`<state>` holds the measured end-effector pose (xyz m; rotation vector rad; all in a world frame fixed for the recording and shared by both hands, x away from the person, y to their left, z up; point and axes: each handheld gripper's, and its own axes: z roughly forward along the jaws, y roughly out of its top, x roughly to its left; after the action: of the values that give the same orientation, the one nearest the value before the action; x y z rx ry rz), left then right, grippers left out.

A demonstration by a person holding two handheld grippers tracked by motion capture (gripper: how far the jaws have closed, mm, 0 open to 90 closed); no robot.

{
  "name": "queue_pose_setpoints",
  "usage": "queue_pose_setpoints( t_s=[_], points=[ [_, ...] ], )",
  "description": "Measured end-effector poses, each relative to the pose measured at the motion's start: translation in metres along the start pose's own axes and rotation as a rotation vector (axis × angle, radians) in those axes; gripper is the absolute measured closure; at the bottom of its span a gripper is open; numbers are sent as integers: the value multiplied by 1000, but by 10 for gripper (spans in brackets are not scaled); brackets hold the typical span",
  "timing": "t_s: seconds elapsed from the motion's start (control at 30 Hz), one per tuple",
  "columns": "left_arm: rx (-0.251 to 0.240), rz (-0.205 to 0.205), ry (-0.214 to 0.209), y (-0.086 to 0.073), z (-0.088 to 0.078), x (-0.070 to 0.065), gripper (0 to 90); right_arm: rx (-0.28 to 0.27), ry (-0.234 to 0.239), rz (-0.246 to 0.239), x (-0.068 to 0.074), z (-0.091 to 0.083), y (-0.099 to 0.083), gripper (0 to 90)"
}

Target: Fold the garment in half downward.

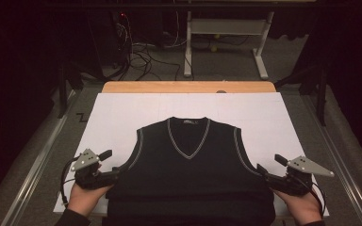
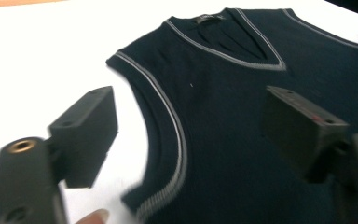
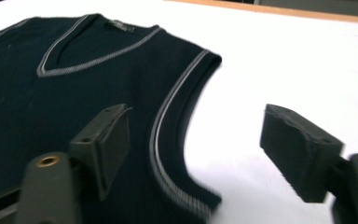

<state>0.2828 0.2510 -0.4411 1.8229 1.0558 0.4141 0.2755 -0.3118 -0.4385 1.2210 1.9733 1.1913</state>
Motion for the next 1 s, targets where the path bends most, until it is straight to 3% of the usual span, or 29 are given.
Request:
queue_pose_setpoints(
  t_s=[0.23, 0.33, 0.53, 0.77, 1.0],
  points=[
    [0, -18, 43, 25, 23, 11, 57, 0, -2, -8, 1, 25, 20, 64],
    [17, -29, 36, 30, 32, 16, 0, 6, -9, -13, 0, 35, 27, 1],
    [29, -51, 47, 37, 44, 24, 0, 16, -11, -20, -5, 50, 39, 0],
    [32, -66, 56, 58, 54, 33, 0, 40, -22, 0, -16, 71, 53, 1],
    [80, -99, 56, 70, 74, 41, 0, 74, -37, -22, -16, 94, 66, 2]
  ],
)
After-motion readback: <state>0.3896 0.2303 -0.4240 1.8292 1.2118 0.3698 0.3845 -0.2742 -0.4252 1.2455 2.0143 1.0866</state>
